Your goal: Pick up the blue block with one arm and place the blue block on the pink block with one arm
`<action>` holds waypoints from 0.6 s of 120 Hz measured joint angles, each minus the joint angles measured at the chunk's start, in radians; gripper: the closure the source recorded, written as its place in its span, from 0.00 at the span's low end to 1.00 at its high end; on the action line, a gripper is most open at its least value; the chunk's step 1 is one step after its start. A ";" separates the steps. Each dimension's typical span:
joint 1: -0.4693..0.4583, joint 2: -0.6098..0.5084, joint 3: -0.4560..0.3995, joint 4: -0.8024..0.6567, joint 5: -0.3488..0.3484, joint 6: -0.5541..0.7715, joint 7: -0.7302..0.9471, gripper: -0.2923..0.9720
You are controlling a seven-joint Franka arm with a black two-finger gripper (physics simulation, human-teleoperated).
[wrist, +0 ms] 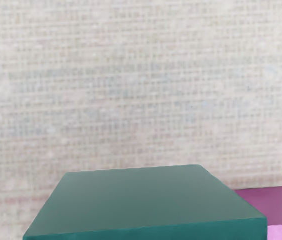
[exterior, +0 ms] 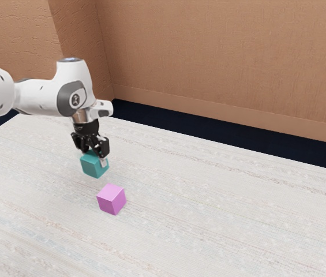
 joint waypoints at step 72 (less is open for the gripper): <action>-0.104 -0.110 -0.003 -0.168 0.008 0.090 -0.247 0.57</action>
